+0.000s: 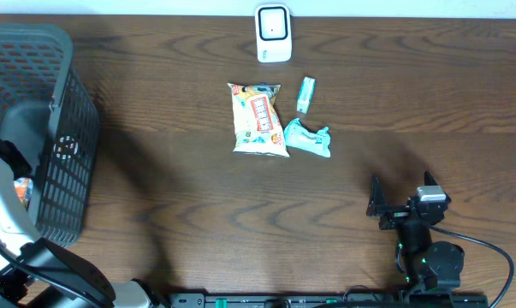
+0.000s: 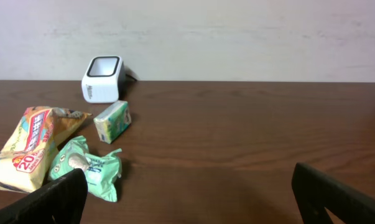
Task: Scan the item barcode
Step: 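Reach into the basket and grasp the orange Kleenex tissue pack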
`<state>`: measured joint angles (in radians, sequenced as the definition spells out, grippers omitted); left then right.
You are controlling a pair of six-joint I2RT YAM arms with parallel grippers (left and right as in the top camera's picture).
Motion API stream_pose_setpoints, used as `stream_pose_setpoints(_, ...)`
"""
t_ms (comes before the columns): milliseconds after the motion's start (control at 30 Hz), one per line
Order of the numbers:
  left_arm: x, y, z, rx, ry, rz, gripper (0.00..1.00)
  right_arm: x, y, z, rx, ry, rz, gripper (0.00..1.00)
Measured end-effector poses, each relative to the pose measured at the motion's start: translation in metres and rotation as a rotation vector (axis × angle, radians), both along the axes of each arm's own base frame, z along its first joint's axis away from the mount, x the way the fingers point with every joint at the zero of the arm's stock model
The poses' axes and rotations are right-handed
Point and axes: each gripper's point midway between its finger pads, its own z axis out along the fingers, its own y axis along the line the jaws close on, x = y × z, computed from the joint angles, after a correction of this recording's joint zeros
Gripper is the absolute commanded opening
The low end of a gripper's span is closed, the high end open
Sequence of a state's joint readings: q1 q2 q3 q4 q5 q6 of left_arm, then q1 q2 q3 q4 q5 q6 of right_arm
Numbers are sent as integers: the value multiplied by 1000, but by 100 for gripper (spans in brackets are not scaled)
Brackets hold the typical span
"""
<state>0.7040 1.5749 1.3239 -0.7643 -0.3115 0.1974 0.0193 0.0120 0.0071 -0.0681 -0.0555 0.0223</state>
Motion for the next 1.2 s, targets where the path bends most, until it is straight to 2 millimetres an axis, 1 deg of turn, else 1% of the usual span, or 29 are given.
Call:
stream_pose_setpoints(100, 4, 0, -6, 1, 7, -49, 73, 0, 0, 0, 0, 0, 0, 99)
stream_pose_setpoints(200, 5, -1, -16, 1, 22, -85, 73, 0, 0, 0, 0, 0, 0, 99)
stream_pose_setpoints(467, 2, -6, -59, 6, 83, -192, 73, 0, 0, 0, 0, 0, 0, 99)
stream_pose_setpoints(533, 2, -6, -67, 14, 92, -215, 74, 0, 0, 0, 0, 0, 0, 99)
stream_pose_setpoints(667, 4, 1, -72, 40, 88, -235, 73, 0, 0, 0, 0, 0, 0, 99)
stream_pose_setpoints(733, 5, 4, -78, 37, 94, -236, 73, 0, 0, 0, 0, 0, 0, 99)
stream_pose_setpoints(833, 2, 6, -96, 2, 129, -239, 73, 0, 0, 0, 0, 0, 0, 99)
stream_pose_setpoints(933, 0, 4, -117, -47, 162, -255, 73, 0, 0, 0, 0, 0, 0, 99)
stream_pose_setpoints(1000, 0, 4, -126, -66, 171, -261, 70, 0, 0, 0, 0, 0, 0, 99)
stream_pose_setpoints(1067, 4, 6, -126, -54, 162, -268, 69, 0, 0, 0, 0, 0, 0, 99)
stream_pose_setpoints(1100, 4, 7, -127, -54, 163, -271, 66, 0, 0, 0, 0, 0, 0, 99)
stream_pose_setpoints(1200, 6, 10, -128, -45, 154, -271, 52, 0, 0, 0, 0, 0, 0, 99)
